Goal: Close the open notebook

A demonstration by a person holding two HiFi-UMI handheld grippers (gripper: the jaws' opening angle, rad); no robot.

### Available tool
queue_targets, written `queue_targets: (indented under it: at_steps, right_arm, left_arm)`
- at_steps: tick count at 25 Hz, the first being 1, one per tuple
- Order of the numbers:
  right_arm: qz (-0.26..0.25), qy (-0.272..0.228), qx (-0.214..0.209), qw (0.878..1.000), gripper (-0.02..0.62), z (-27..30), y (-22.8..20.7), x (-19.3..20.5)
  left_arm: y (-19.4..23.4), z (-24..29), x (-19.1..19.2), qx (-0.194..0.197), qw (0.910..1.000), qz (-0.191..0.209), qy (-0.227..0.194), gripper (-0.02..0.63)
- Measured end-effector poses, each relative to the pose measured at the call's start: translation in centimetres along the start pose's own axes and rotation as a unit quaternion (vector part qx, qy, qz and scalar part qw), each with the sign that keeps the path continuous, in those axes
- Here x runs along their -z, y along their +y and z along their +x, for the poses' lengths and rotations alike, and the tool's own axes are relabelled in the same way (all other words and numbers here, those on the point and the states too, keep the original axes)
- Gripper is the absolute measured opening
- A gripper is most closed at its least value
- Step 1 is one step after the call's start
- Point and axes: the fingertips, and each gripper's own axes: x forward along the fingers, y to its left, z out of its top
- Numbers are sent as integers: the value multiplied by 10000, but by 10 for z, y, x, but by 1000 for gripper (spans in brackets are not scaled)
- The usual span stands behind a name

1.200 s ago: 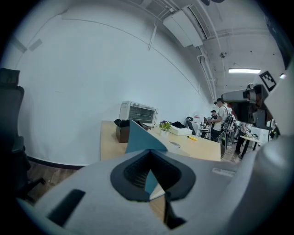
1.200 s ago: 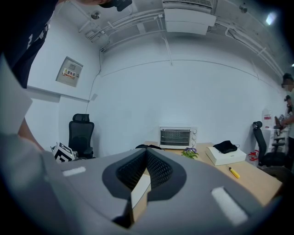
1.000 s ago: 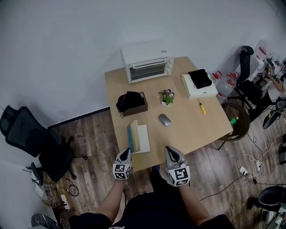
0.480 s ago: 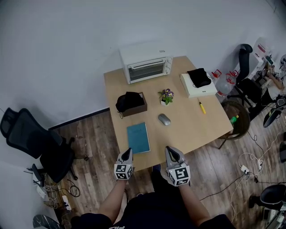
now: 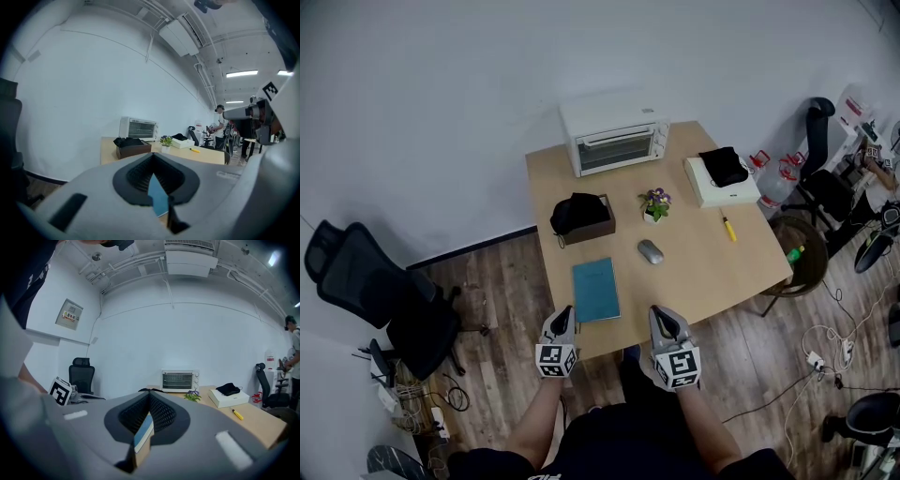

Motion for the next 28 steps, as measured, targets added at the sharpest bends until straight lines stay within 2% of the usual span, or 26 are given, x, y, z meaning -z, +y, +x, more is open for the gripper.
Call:
queue_targets:
  at_steps: [7, 12, 18, 28]
  right_arm:
    - [4, -60, 130, 9999, 6, -5, -6, -4]
    - [81, -65, 156, 9998, 6, -9, -3, -2]
    - [109, -40, 78, 9999, 6, -11, 10, 4]
    - [29, -148, 39, 9999, 6, -17, 29, 3]
  left_arm:
    - [18, -30, -57, -317, 9974, 27, -646, -14]
    - [21, -58, -84, -441, 9944, -23, -964, -14]
    - [23, -87, -90, -561, 9926, 13, -1080, -14]
    - [16, -127, -79, -510, 9937, 207, -977, -8]
